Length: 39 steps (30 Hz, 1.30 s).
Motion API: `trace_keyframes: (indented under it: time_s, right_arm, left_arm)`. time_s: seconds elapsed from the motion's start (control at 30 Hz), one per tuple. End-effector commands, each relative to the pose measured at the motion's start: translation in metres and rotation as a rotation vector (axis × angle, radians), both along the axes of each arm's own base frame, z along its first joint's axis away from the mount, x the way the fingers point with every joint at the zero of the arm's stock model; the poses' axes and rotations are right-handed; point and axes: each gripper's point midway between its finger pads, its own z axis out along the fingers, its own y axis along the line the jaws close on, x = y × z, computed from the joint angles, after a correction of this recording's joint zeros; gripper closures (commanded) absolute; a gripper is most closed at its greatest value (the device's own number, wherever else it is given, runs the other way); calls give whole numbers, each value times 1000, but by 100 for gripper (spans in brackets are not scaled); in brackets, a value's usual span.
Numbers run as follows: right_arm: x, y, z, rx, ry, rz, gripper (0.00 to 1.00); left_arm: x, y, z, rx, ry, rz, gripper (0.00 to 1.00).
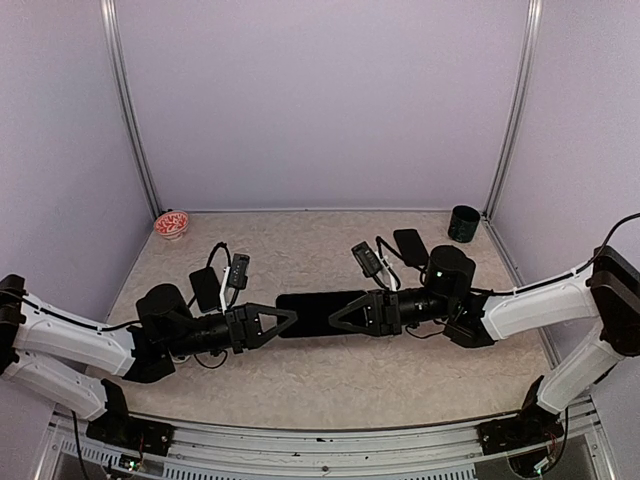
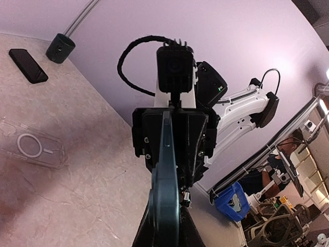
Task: Put the phone into the phone case
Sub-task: Pass from the left arm to the right, then move the phone case to the center of the board.
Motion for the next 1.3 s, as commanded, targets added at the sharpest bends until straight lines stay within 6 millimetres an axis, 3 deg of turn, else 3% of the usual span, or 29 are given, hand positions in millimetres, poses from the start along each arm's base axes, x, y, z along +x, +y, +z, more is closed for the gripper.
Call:
trace_keyframes:
  time_s: [0.0,0.07,0.17,0.33,0.43,0.63,0.93,1.1,1.27]
  right_arm:
    - [-5,3,19,60,-43,42,90]
    - [-4,3,18,59,-43,41,100]
    - [-5,4,16,55,-40,42,100]
    - [-2,3,15,49,-44,29,100]
    - [4,0,14,37,-41,8,100]
    - [27,-14,11,-24,-57,-105,100]
    - [80,-40,5,-204,-138,-399,100]
    - [112,-62,-14,-330,-134,-579,100]
    - [132,-74,-34,-421,-121,-679,100]
  left_arm:
    - [10,5,4,-21,-13,51,96]
    - [11,4,3,-19,-10,50,95]
    - [11,4,1,-16,-5,51,90]
    - [13,5,0,-11,-7,58,57]
    - [17,10,-2,-2,-9,83,31]
    - [29,24,-3,12,1,147,2]
    - [38,37,-2,34,7,203,1]
    - [47,45,-4,60,26,268,1]
    - [55,44,-6,138,48,302,1]
